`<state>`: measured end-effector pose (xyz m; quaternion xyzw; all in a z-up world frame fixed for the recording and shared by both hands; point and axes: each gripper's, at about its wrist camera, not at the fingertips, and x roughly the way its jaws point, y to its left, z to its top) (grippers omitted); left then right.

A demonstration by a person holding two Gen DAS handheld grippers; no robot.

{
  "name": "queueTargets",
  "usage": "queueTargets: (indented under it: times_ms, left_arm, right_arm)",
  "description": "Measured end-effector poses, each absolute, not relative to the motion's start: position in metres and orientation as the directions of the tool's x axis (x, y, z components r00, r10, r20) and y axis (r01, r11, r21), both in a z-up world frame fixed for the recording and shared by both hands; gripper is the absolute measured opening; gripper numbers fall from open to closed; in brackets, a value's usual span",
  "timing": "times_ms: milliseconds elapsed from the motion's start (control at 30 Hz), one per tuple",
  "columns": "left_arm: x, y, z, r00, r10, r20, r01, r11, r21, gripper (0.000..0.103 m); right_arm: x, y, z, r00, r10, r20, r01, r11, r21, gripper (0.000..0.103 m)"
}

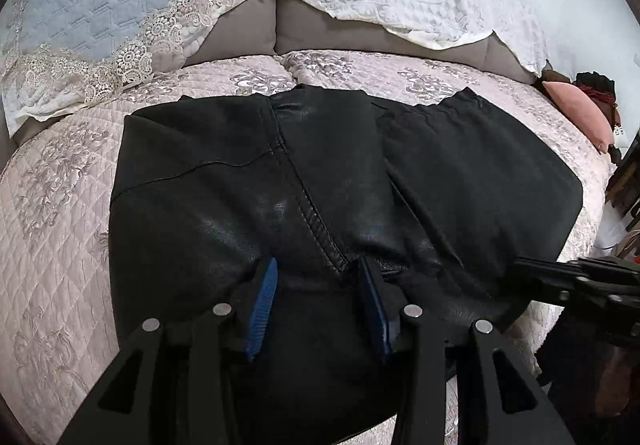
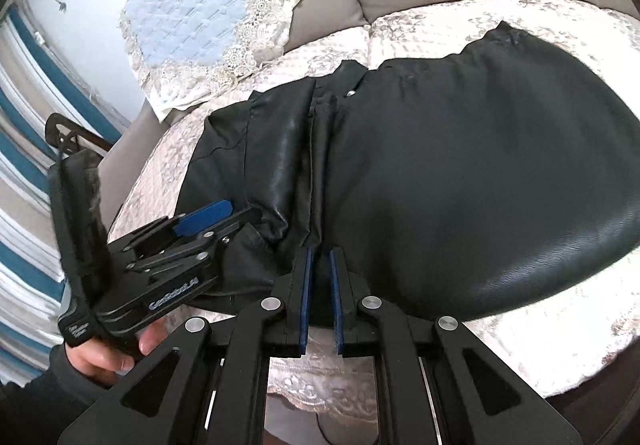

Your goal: Fold large clothes

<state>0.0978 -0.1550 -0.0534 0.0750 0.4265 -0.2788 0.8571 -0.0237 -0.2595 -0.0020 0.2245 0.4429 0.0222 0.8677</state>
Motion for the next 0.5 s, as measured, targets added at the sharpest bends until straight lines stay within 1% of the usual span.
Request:
queueTargets:
  times_ms: [167,267,400,500]
  left_arm:
    - [0.093,-0.157,-0.057,0.505,-0.399,-0.766,0.553,0.83,-0.067,0.044]
    - [0.092,-0.157,-0.054,0.499,-0.394,-0.772,0.542,0.837,-0.077,0.043]
    - [0.09,-0.158,-0.046,0.5,-0.377,-0.78,0.545,0.837,-0.056,0.042]
    - [0.092,-0.151,-0.032,0.499,-0.398,-0.77,0.527,0.844,-0.094,0.042]
  right_arm:
    - [-0.03,-0.267,0.003,0.621,0.218,-0.753,0.181,0.895,0.408,0.009]
    - [-0.034,-0.271,0.006,0.627,0.204,-0.752,0.189,0.896,0.401,0.011]
    - [-0.036,-0.273,0.017,0.65,0.167,-0.741,0.192,0.908,0.373,0.013]
    - [-0.03,-0.272,0.026,0.672,0.146,-0.726,0.18,0.918,0.352,0.014]
